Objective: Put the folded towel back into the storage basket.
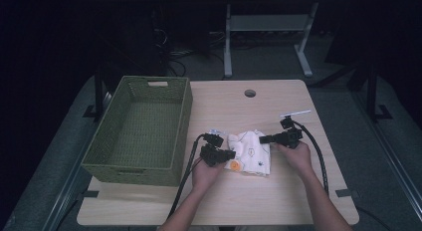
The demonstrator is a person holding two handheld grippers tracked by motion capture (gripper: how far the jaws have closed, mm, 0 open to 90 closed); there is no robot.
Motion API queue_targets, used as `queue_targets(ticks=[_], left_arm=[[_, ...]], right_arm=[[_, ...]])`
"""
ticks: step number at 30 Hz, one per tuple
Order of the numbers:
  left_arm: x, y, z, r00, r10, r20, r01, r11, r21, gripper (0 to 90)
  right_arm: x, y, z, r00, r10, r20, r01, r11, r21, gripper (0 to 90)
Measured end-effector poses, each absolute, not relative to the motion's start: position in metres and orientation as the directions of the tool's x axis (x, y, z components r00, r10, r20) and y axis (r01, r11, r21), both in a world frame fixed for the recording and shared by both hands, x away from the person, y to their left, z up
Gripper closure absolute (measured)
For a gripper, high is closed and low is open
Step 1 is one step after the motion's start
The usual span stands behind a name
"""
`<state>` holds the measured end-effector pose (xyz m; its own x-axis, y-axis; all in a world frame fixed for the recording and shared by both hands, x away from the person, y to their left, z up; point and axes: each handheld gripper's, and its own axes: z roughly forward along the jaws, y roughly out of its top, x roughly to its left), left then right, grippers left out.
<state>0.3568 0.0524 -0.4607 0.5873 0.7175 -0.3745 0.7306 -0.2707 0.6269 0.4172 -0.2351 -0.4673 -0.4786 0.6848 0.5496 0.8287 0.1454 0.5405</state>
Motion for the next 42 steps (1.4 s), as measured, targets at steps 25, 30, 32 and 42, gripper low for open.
queue_targets(ticks=[25, 30, 32, 42], left_arm=[[0.352, 0.066, -0.389, 0.64, 0.679, -0.359, 0.664, -0.253, 0.703, 82.9], [0.352, 0.07, -0.377, 0.646, 0.671, -0.365, 0.658, -0.246, 0.712, 82.9], [0.352, 0.071, -0.373, 0.647, 0.668, -0.366, 0.655, -0.243, 0.715, 83.0], [0.351, 0.085, -0.354, 0.654, 0.657, -0.375, 0.648, -0.231, 0.726, 83.0]], right_arm=[[0.41, -0.245, -0.421, -0.483, 0.595, 0.642, 0.814, 0.037, 0.579, 80.2], [0.411, -0.241, -0.407, -0.5, 0.597, 0.627, 0.805, 0.053, 0.591, 80.1], [0.412, -0.238, -0.401, -0.508, 0.59, 0.627, 0.801, 0.056, 0.596, 80.1], [0.413, -0.226, -0.374, -0.536, 0.583, 0.611, 0.782, 0.071, 0.619, 80.1]])
